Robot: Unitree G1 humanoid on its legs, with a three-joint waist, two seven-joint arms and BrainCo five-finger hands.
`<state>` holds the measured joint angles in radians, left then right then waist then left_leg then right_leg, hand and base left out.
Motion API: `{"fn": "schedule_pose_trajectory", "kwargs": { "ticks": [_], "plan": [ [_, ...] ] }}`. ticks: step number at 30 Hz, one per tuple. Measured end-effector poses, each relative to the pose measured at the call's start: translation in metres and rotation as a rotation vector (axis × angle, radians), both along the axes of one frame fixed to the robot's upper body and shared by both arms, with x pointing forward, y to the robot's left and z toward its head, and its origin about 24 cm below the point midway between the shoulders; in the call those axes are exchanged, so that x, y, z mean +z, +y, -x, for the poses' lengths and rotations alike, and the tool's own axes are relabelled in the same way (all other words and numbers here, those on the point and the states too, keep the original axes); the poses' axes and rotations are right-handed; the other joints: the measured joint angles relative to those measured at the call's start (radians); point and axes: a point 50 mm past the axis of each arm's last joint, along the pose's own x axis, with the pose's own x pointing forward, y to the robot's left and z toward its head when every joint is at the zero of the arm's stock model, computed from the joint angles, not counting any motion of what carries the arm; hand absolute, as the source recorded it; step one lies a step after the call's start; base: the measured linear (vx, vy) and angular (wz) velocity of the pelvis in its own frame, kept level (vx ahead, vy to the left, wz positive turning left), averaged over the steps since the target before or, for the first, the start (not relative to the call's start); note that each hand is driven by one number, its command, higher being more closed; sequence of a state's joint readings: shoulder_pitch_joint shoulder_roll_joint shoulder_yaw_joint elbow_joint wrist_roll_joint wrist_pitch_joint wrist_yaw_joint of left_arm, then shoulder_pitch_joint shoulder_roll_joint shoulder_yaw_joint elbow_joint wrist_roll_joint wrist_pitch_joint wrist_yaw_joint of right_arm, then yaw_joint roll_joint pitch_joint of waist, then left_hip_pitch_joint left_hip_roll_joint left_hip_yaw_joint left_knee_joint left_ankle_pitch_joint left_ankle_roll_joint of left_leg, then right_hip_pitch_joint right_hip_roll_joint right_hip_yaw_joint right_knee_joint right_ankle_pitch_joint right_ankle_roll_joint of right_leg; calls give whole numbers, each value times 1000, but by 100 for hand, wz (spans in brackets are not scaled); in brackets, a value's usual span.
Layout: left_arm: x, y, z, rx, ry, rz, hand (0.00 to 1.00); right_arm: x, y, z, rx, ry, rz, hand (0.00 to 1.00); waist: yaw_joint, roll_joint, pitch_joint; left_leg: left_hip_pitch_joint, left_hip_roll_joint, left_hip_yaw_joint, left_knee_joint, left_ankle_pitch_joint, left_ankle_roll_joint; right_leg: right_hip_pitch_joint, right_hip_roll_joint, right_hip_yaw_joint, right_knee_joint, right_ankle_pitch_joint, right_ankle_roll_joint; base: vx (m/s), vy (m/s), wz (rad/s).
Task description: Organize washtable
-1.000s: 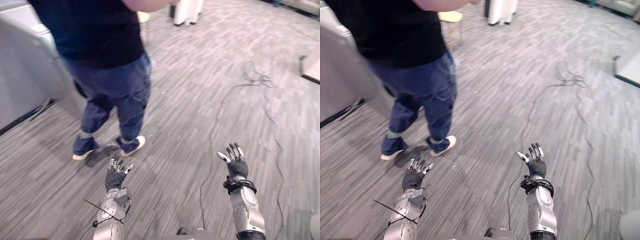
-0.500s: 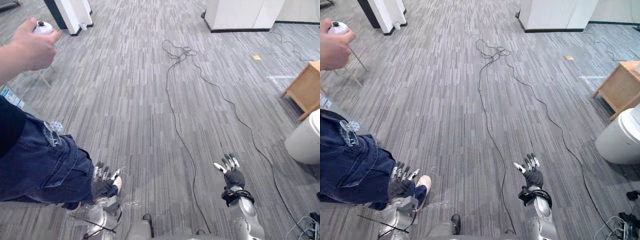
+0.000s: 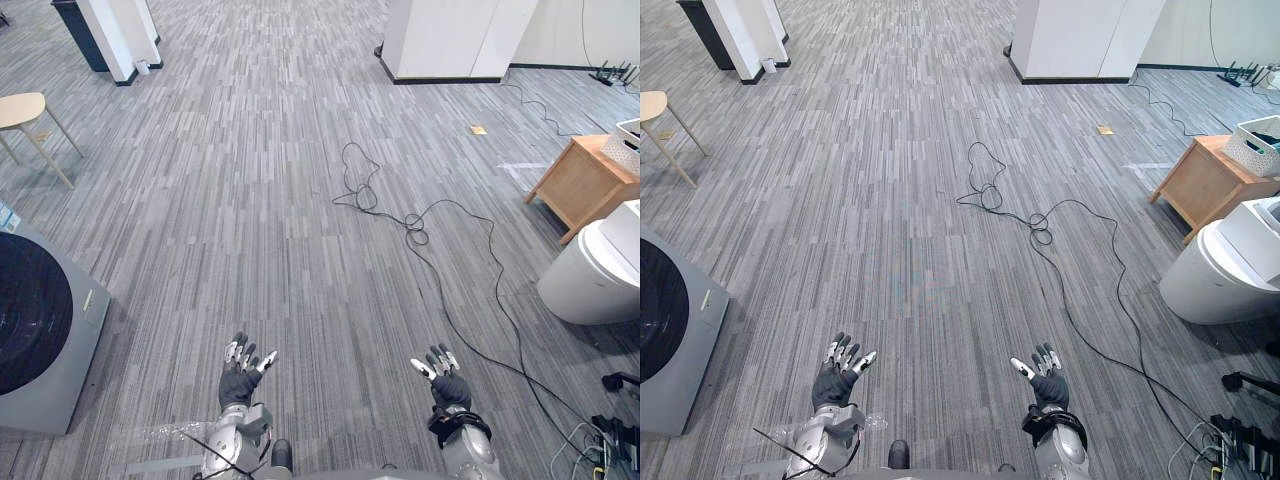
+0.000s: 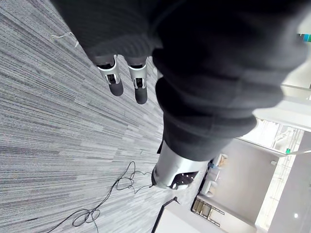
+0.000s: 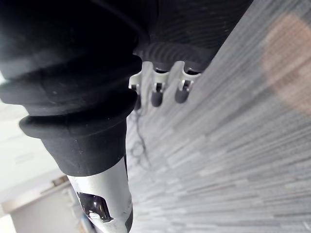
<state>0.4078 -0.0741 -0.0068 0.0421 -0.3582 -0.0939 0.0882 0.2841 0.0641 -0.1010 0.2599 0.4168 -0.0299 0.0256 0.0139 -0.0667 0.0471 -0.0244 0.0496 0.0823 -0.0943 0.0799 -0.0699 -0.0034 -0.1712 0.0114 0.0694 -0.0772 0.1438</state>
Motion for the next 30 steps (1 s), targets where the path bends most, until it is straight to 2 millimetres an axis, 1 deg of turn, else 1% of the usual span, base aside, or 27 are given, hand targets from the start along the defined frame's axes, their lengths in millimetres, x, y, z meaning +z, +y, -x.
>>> {"fn": "schedule_pose_trajectory", "kwargs": {
  "ticks": [1, 3, 4, 5, 6, 7, 8, 9, 10, 12, 15, 19, 21, 23, 25, 30],
  "plan": [
    [-1, 1, 1, 0, 5, -5, 0, 0, 0, 0, -1, 1, 1, 0, 1, 2, 1, 0, 0, 0, 0, 4, 5, 0, 0, -1, -1, 0, 0, 0, 0, 0],
    [-13, 4, 3, -6, 55, -18, 0, -7, -3, 4, -5, 31, 5, 0, 1, 8, 5, -2, -1, -2, 0, 4, 5, 0, 0, -4, -3, 0, 0, 0, 0, 2],
    [-23, 5, 5, -13, 103, -23, 0, -13, -4, 6, -4, 62, 6, 0, 1, 11, 7, -3, -1, -2, 0, 4, 5, -1, 0, -5, -4, 0, 0, 0, 0, 0],
    [-42, 7, 12, -20, 196, -27, 0, -25, -9, 12, -7, 127, 17, 0, 1, 17, 11, -5, 0, -1, 0, 4, 5, -2, 0, -7, -4, 0, -1, 0, 0, 0],
    [-49, 7, 16, -21, 233, -31, 0, -30, -11, 15, -10, 155, 22, 0, 1, 19, 13, -5, 0, 0, 0, 4, 5, -2, 0, -7, -5, 1, -2, 0, 0, 0],
    [-59, 9, 24, -22, 290, -35, 0, -37, -14, 20, -19, 196, 27, 0, 1, 23, 16, -6, 0, 2, 0, 4, 5, -3, 0, -7, -8, 2, -3, 0, 0, -3],
    [-73, 11, 35, -42, 377, -58, 0, -49, -21, 30, -36, 269, 33, 0, 0, 29, 21, -9, 1, 7, 0, 3, 4, -3, 1, -8, -15, 4, -5, 0, 0, -6],
    [-81, 13, 41, -58, 427, -73, 0, -56, -25, 37, -44, 314, 39, 0, 0, 32, 24, -10, 2, 9, 0, 3, 4, -3, 1, -8, -21, 6, -8, 2, -2, -6],
    [-84, 14, 42, -68, 445, -83, 0, -60, -27, 42, -45, 346, 47, 0, 0, 35, 27, -10, 3, 10, 0, 2, 3, -3, 3, -8, -23, 8, -8, 5, -9, -4],
    [-95, 21, 46, -118, 518, -149, 0, -74, -32, 57, -55, 456, 65, 0, 1, 43, 33, -10, 10, 20, 0, 3, 3, -3, 9, -5, -27, 17, -12, 8, -18, -8],
    [-98, 26, 47, -154, 546, -199, 0, -78, -31, 63, -47, 490, 74, 0, 0, 39, 40, -1, 21, 41, 0, -2, -3, -2, 18, 9, -39, 27, -13, 1, -27, -23],
    [-98, 25, 43, -178, 536, -224, 0, -79, -31, 65, -36, 503, 84, 0, -2, 36, 41, 11, 23, 57, 0, -6, -6, -1, 19, 17, -39, 30, -10, -9, -9, -12],
    [-102, 25, 42, -188, 560, -226, 0, -84, -28, 70, -10, 546, 96, 0, 0, 35, 42, 16, 22, 59, 0, -6, -6, 3, 18, 17, -39, 31, -8, -30, 2, -4],
    [-109, 29, 49, -180, 622, -218, 0, -91, -23, 79, 2, 606, 84, 0, 0, 30, 46, 28, 22, 60, -1, -6, -6, 15, 17, 17, -41, 31, -8, -16, 1, -1],
    [-114, 34, 56, -148, 674, -201, 0, -92, -24, 81, -10, 628, 76, 0, -1, 25, 48, 32, 22, 62, -3, -7, -7, 19, 16, 16, -45, 31, -8, -41, 2, 0],
    [-116, 40, 59, -114, 700, -159, 0, -95, -23, 86, -18, 669, 55, 0, 0, 17, 49, 39, 21, 59, -8, -10, -11, 37, 12, -3, -54, 31, -8, -43, 3, 6]
  ]
}}
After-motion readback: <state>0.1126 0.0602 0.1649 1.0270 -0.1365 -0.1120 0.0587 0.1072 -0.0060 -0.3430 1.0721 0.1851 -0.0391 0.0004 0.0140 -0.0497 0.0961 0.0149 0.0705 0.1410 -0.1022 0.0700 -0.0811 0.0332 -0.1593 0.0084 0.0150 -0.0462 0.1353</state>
